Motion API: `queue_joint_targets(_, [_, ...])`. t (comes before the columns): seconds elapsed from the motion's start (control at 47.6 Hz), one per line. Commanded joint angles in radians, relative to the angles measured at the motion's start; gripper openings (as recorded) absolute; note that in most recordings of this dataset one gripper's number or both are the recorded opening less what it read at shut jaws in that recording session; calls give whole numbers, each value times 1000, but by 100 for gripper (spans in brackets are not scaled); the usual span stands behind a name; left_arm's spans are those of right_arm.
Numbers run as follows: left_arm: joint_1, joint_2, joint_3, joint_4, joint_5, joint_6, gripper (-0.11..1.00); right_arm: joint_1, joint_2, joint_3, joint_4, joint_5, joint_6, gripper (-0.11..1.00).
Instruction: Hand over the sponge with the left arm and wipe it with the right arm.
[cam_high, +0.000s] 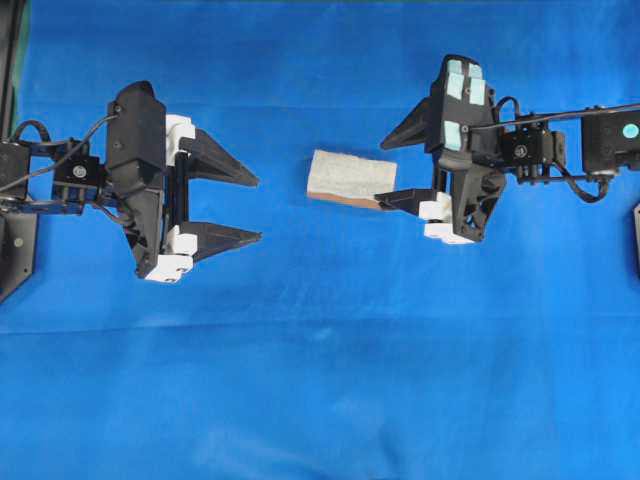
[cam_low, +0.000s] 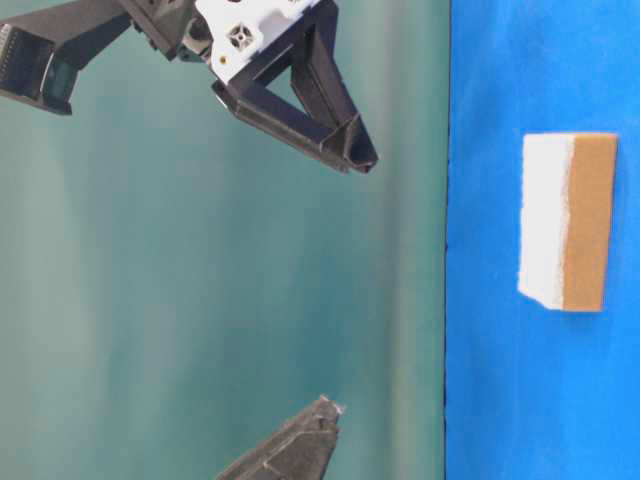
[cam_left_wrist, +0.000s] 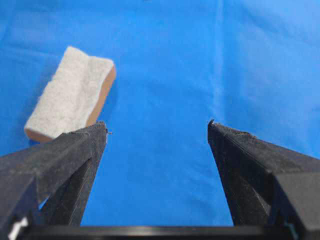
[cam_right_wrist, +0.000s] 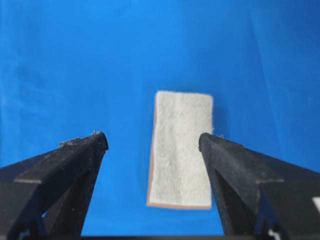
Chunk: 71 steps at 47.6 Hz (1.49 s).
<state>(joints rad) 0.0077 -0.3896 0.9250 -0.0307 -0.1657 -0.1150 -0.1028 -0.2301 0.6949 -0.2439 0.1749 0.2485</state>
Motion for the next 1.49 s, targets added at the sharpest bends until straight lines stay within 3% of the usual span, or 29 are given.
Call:
queue_joint_targets(0.0, [-2,-3,-26,2,-9,2,77,2,-20,-11,-3,-14,2,73])
queue_joint_targets(0.42, [-2,-92,-18,2,18,15,77,6,-107,-3,-3,44,3,73])
queue_joint_targets(0.777, [-2,-359,61,2,77,60,77,11,-405,106,-3,87,5,73])
queue_joint_targets(1.092, [-2,-604,121,2,213,109,77,11,-680,207,0,166,5,72])
queue_joint_targets(1.47, [-2,-893,291,2,267,149,77,11,-925,380,3,192,5,72])
